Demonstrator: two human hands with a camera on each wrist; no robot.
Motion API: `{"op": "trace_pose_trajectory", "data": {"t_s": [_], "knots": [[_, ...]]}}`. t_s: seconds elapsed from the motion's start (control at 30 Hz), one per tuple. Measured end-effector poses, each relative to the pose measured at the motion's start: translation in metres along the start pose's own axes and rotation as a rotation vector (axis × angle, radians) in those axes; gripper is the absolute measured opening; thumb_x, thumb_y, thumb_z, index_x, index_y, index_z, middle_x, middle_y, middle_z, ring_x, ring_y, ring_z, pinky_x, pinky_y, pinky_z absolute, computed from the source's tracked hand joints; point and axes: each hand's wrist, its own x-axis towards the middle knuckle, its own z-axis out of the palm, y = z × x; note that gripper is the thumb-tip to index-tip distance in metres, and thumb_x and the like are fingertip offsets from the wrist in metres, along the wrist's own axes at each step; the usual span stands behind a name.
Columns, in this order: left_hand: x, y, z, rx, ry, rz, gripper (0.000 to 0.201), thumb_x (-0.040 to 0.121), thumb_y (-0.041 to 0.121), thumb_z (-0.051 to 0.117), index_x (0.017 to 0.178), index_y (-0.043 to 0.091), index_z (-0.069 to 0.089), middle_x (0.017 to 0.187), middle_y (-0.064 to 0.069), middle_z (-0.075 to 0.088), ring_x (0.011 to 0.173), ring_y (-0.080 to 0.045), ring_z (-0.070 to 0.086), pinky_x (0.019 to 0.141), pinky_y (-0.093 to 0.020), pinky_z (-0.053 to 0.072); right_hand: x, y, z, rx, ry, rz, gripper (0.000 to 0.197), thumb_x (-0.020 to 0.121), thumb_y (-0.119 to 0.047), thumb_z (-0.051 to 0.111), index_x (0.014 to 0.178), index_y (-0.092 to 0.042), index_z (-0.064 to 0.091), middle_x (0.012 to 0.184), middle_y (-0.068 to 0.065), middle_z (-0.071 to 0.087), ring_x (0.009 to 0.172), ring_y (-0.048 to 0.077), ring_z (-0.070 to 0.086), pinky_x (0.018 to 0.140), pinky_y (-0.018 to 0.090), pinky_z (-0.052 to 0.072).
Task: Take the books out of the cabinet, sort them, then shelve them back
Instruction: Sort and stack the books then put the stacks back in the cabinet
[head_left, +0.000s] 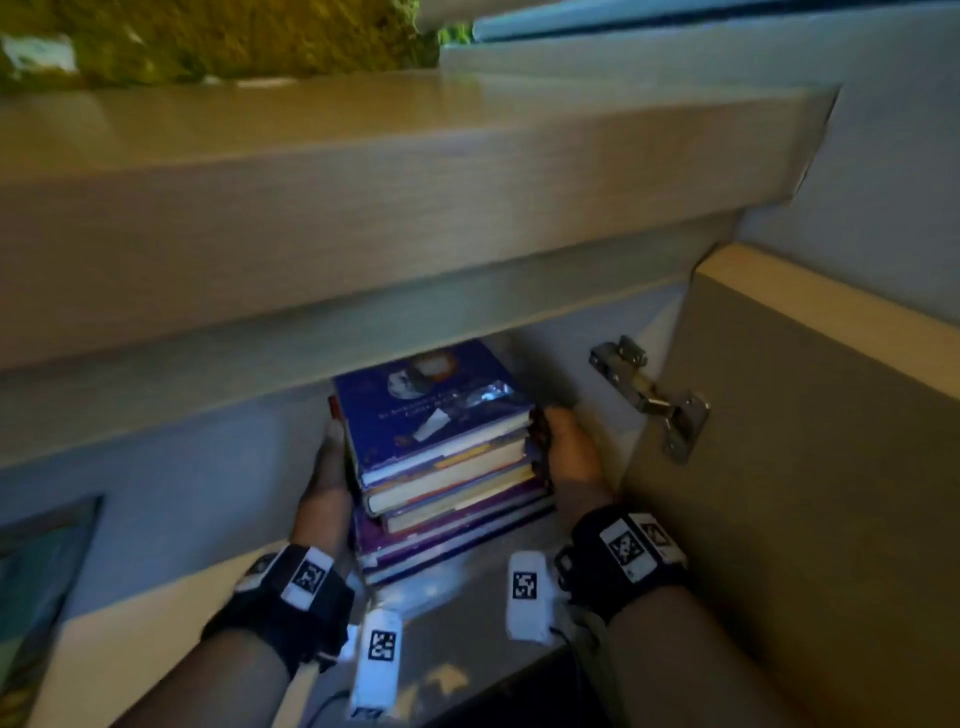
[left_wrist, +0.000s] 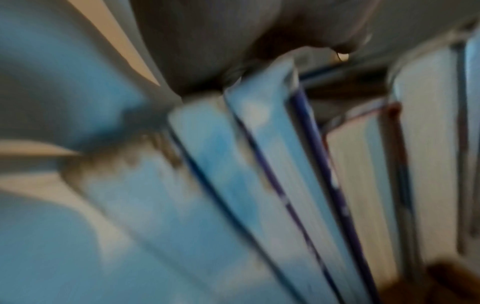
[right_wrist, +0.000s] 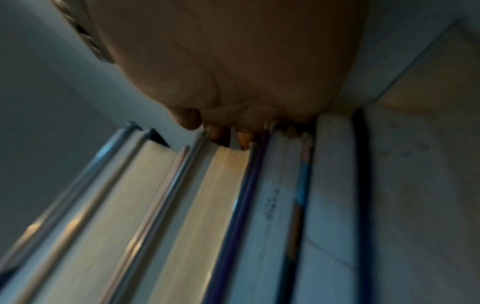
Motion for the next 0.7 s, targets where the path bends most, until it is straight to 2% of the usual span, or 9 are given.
{"op": "trace_pose_trajectory", "data": {"t_s": [0.07, 0.13, 0.23, 0.33, 0.43, 0.47, 0.53, 0.6, 0.7], "knots": [[-0.003, -0.002, 0.009, -0.018, -0.013, -0.001, 0.086, 0.069, 0.086, 0.061, 0.129, 0.025, 0.067, 0.125, -0.013, 0.07, 0.111, -0.037, 0.069, 0.099, -0.058, 0.051, -0.018, 0.011, -0.006, 0.028, -0.084, -0.009, 0.05, 0.089, -0.072, 0.052, 0.1, -0.032, 0.079, 0.099, -0.009, 0.079, 0.101, 0.017, 0.069, 0.095, 0.039, 0.048], [-0.004, -0.008, 0.015, -0.047, -0.034, 0.0, 0.086, 0.071, 0.084, 0.061, 0.134, 0.025, 0.064, 0.128, -0.013, 0.069, 0.114, -0.037, 0.068, 0.1, -0.06, 0.05, -0.038, 0.015, -0.011, 0.013, -0.082, -0.056, 0.045, 0.092, -0.071, 0.049, 0.11, -0.037, 0.072, 0.113, -0.01, 0.074, 0.113, 0.013, 0.066, 0.106, 0.04, 0.045], [-0.009, -0.009, 0.029, -0.009, -0.062, -0.003, 0.071, 0.084, 0.076, 0.052, 0.132, 0.025, 0.064, 0.12, -0.014, 0.073, 0.104, -0.036, 0.072, 0.083, -0.05, 0.06, -0.059, 0.016, -0.015, -0.078, -0.096, -0.265, 0.03, 0.099, -0.062, 0.042, 0.116, -0.049, 0.063, 0.122, -0.017, 0.068, 0.119, 0.009, 0.062, 0.108, 0.046, 0.046], [-0.012, -0.014, 0.036, -0.015, -0.081, -0.017, 0.066, 0.088, 0.072, 0.05, 0.129, 0.022, 0.066, 0.114, -0.016, 0.075, 0.095, -0.037, 0.074, 0.068, -0.045, 0.062, -0.066, 0.021, -0.023, -0.11, -0.114, -0.332, 0.027, 0.104, -0.044, 0.05, 0.127, -0.057, 0.053, 0.127, -0.022, 0.066, 0.119, -0.002, 0.061, 0.102, 0.035, 0.048], [-0.015, -0.016, 0.038, -0.034, -0.086, -0.041, 0.066, 0.086, 0.075, 0.05, 0.124, 0.024, 0.068, 0.109, -0.016, 0.076, 0.087, -0.035, 0.076, 0.063, -0.044, 0.061, -0.072, 0.018, -0.017, -0.181, -0.135, -0.372, 0.031, 0.098, -0.05, 0.055, 0.125, -0.062, 0.047, 0.134, -0.027, 0.053, 0.124, -0.01, 0.051, 0.109, 0.037, 0.042], [-0.013, -0.017, 0.038, -0.026, -0.09, -0.039, 0.066, 0.086, 0.076, 0.049, 0.122, 0.025, 0.069, 0.106, -0.014, 0.077, 0.085, -0.034, 0.077, 0.063, -0.044, 0.061, -0.071, 0.016, -0.014, -0.19, -0.107, -0.376, 0.03, 0.094, -0.056, 0.054, 0.121, -0.065, 0.047, 0.133, -0.026, 0.051, 0.125, -0.005, 0.051, 0.11, 0.042, 0.042], [-0.01, -0.018, 0.039, 0.006, -0.076, -0.02, 0.069, 0.082, 0.081, 0.05, 0.125, 0.03, 0.068, 0.11, -0.011, 0.077, 0.092, -0.033, 0.076, 0.074, -0.048, 0.061, -0.065, 0.018, -0.012, -0.199, -0.055, -0.389, 0.03, 0.087, -0.063, 0.052, 0.113, -0.073, 0.044, 0.128, -0.024, 0.051, 0.124, 0.008, 0.052, 0.109, 0.05, 0.043], [-0.007, -0.017, 0.04, 0.042, -0.04, 0.045, 0.076, 0.076, 0.085, 0.052, 0.13, 0.033, 0.064, 0.118, -0.008, 0.074, 0.103, -0.033, 0.073, 0.092, -0.055, 0.055, -0.06, 0.02, -0.013, -0.238, -0.045, -0.403, 0.034, 0.086, -0.065, 0.053, 0.117, -0.073, 0.041, 0.13, -0.017, 0.051, 0.124, 0.013, 0.053, 0.108, 0.052, 0.045], [-0.003, -0.021, 0.037, 0.045, -0.05, 0.069, 0.082, 0.074, 0.086, 0.056, 0.135, 0.032, 0.061, 0.126, -0.01, 0.07, 0.113, -0.037, 0.068, 0.102, -0.063, 0.046, -0.067, 0.02, -0.013, -0.354, -0.045, -0.44, 0.049, 0.096, -0.046, 0.056, 0.143, -0.046, 0.04, 0.141, -0.006, 0.05, 0.126, 0.01, 0.052, 0.109, 0.043, 0.046]]}}
